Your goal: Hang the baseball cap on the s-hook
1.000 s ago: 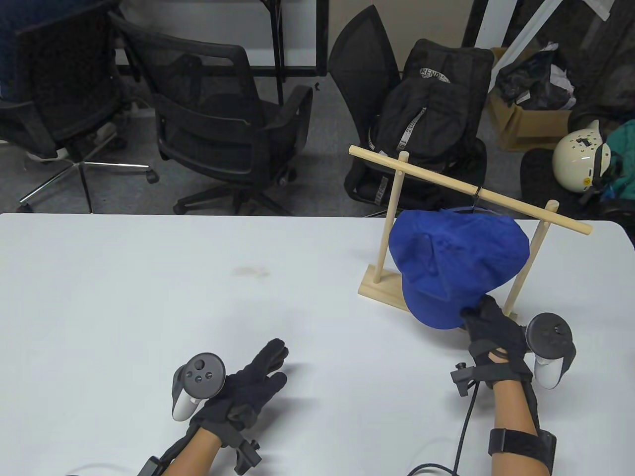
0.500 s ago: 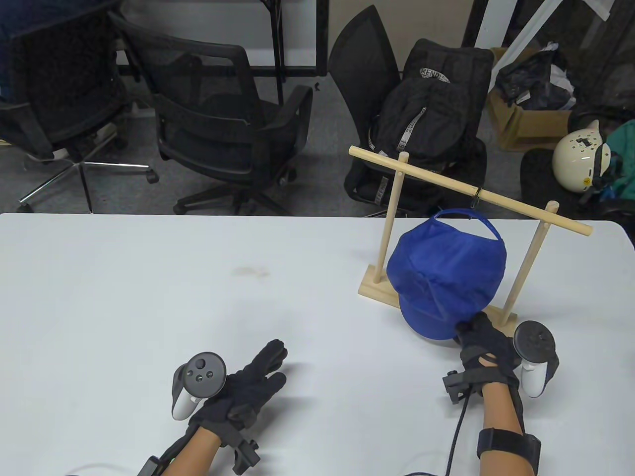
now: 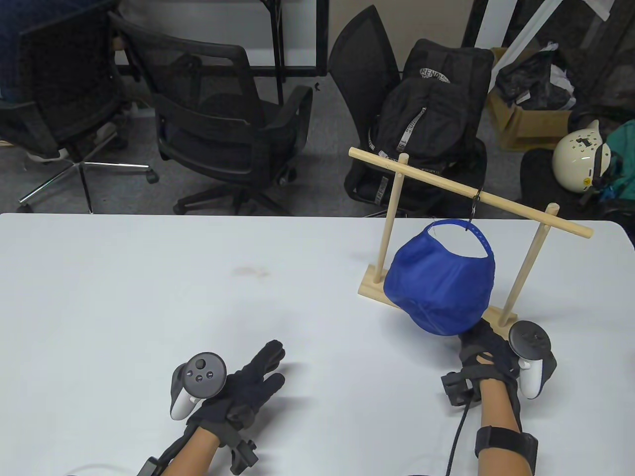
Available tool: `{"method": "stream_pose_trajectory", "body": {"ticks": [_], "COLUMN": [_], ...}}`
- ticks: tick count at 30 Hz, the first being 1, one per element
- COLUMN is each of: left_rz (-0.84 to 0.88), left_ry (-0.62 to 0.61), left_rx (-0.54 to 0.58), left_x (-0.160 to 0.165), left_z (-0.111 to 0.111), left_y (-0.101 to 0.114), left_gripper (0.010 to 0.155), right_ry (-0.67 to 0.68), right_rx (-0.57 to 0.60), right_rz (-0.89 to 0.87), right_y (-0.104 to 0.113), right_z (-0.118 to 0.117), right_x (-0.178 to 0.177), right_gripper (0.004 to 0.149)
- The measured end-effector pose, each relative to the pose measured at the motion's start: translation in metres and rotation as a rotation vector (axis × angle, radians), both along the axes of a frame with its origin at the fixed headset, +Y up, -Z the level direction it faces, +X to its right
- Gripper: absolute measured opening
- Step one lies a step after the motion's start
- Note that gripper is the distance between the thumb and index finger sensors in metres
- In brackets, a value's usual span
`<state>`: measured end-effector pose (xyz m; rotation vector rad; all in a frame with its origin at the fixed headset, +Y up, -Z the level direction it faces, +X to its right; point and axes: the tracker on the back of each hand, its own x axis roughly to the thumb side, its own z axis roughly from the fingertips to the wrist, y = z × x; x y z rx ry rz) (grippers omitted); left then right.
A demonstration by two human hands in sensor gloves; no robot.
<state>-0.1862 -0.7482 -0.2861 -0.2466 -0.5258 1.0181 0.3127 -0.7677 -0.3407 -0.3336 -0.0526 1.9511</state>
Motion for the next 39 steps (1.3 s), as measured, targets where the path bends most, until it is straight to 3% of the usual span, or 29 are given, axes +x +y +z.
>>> {"method": "stream_pose_trajectory", "body": {"ticks": [7,14,21,26,32,36,39], "left_rz": [-0.009,-0.021,-0.1,-0.232,-0.332,-0.439,-0.489], "left_ry": [-0.004,0.003,0.008,0.053,0.112,0.178,0.207], "left_rx": [0.024,0.099,0.208,0.367,0.471,0.558,0.601], "left_x": [-0.002,-0.006,-0.006,-0.007,-0.008,-0.008,-0.009], "left_z": [0.0,0.006,0.012,0.02,0.028,0.032,0.033], "left_y": [0.003,0.018,0.035,0.05,0.06,0.063,0.062], "left_gripper": [0.078,0.08,0.082,0.085,0.087,0.088,0.088], "right_ry": [0.061,0.064,0.081,0.111,0.177,0.21,0.254], "right_rx": [-0.065,-0.019,0.053,0.183,0.32,0.385,0.439], "right_rz": [0.064,0.263,0.447,0.708,0.799,1.02,1.075], "right_y": [0.022,0.067,0.105,0.129,0.146,0.153,0.153], "right_z": [0.01,0.03,0.057,0.085,0.108,0.12,0.124], "right_x": [-0.002,0.0,-0.001,-0.027,-0.066,-0.103,-0.125], "right_gripper": [0.068,0.083,0.087,0.091,0.095,0.1,0.103]}}
